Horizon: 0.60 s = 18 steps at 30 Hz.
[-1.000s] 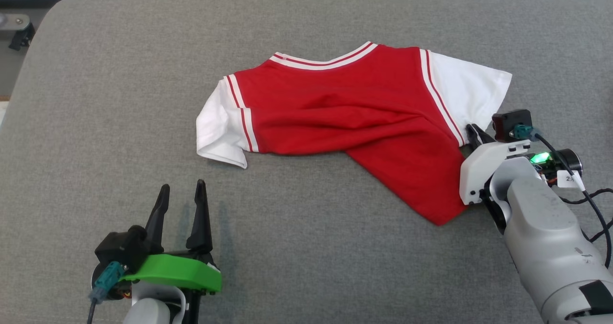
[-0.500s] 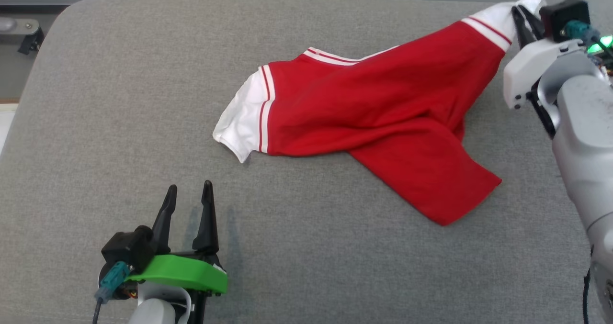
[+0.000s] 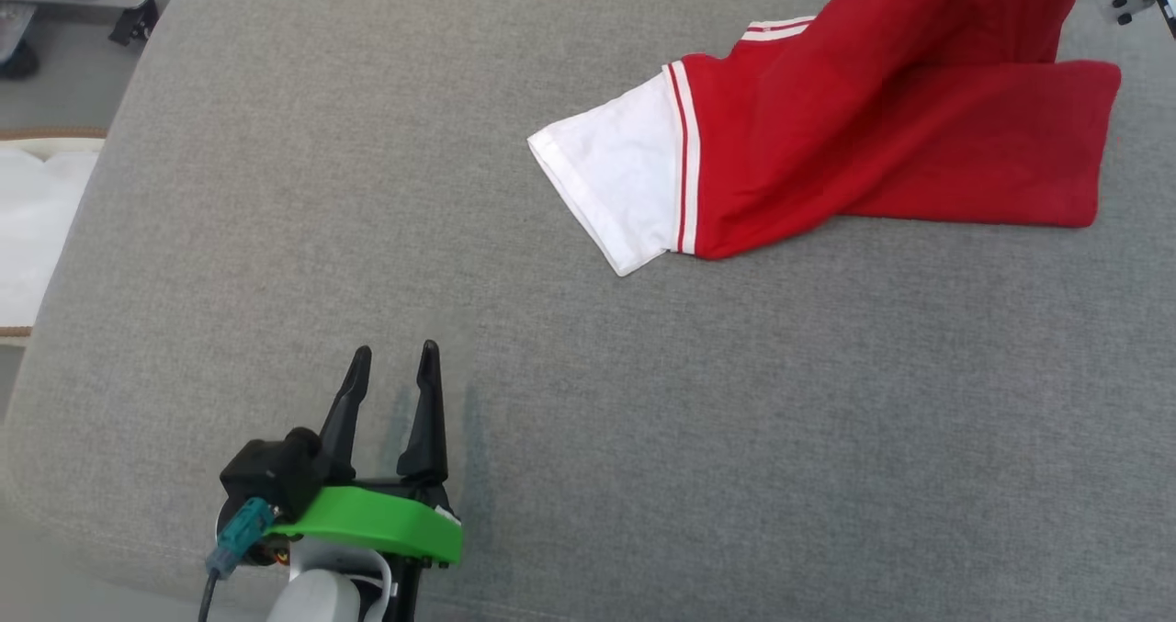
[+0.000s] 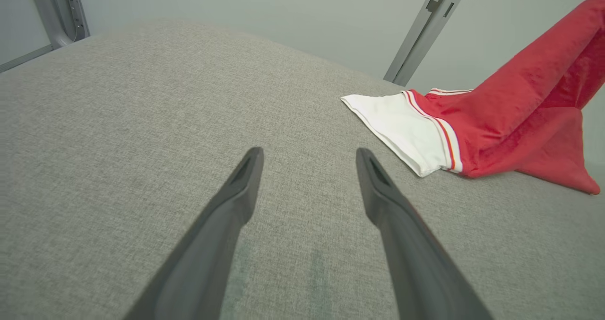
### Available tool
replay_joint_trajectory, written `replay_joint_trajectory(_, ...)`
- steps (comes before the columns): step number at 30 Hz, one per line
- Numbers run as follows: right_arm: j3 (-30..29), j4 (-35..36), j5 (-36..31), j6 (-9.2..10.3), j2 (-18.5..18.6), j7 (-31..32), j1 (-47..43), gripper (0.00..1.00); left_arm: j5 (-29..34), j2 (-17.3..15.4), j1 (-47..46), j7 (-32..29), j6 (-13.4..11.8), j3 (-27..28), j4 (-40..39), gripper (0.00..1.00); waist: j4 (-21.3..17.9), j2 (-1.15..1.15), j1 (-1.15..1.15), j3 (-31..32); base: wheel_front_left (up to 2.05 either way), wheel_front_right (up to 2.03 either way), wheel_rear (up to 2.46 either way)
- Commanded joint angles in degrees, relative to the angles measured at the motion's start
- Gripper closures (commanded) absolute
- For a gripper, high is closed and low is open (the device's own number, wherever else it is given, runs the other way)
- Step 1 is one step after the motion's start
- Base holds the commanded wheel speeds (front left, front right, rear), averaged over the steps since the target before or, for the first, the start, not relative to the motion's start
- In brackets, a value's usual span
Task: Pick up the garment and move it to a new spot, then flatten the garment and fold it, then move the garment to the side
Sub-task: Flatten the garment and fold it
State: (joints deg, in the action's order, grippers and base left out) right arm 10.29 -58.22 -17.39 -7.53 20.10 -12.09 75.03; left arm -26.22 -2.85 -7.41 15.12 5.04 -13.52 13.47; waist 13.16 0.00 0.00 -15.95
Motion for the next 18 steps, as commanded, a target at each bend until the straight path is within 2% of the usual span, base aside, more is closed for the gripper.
replay_joint_trajectory(1, -0.36, -0.78, -0.79, 0.09, -0.34, 0.15, 0.40, 1.00, -0.51, -0.10, -1.14, 0.02, -0.20, -0.30, -0.20, 0.00, 1.47, 0.00, 0.00, -1.49, 0.00, 0.00, 0.00)
replay_joint_trajectory(2, -0.73, -0.97, -1.25, 0.09, -0.60, -0.24, 0.40, 1.00, -0.57, -0.09, -1.23, 0.02, -0.32, -0.46, -0.38, 0.00, 1.67, 0.00, 0.00, -1.75, 0.00, 0.00, 0.00)
replay_joint_trajectory(3, -1.46, -1.01, -1.37, 0.09, -0.74, -0.58, 0.23, 0.82, -0.65, -0.09, -1.26, 0.02, -0.40, -0.57, -0.49, 0.00, 1.82, 0.00, 0.00, -1.99, 0.00, 0.00, 0.00)
replay_joint_trajectory(4, -1.91, -0.99, -1.61, 0.09, -1.22, -1.03, -0.42, 0.00, -0.83, -0.09, -1.30, 0.02, -0.44, -0.69, -0.64, 0.00, 1.92, 0.00, 0.00, -2.25, 0.00, 0.00, 0.00)
replay_joint_trajectory(11, -2.59, -1.93, -2.04, 0.09, -3.80, -2.74, -4.10, 0.00, -0.42, -0.10, -1.27, 0.02, -0.93, -0.40, -1.03, 0.00, 0.48, 0.00, 0.00, -2.71, 0.00, 0.00, 0.00)
replay_joint_trajectory(14, -1.86, -2.18, -0.45, 0.09, -4.75, -3.06, -6.18, 0.00, 0.30, -0.10, -1.38, 0.02, -0.82, 0.09, -0.97, 0.00, -1.02, 0.00, 0.00, -1.99, 0.00, 0.00, 0.00)
replay_joint_trajectory(18, -1.28, 0.82, 3.72, 0.09, -5.75, -3.12, -9.85, 0.00, 1.06, -0.11, -1.17, 0.02, -0.46, 1.00, -0.87, 0.00, -3.33, 0.00, 0.00, -0.40, 0.00, 0.00, 0.00)
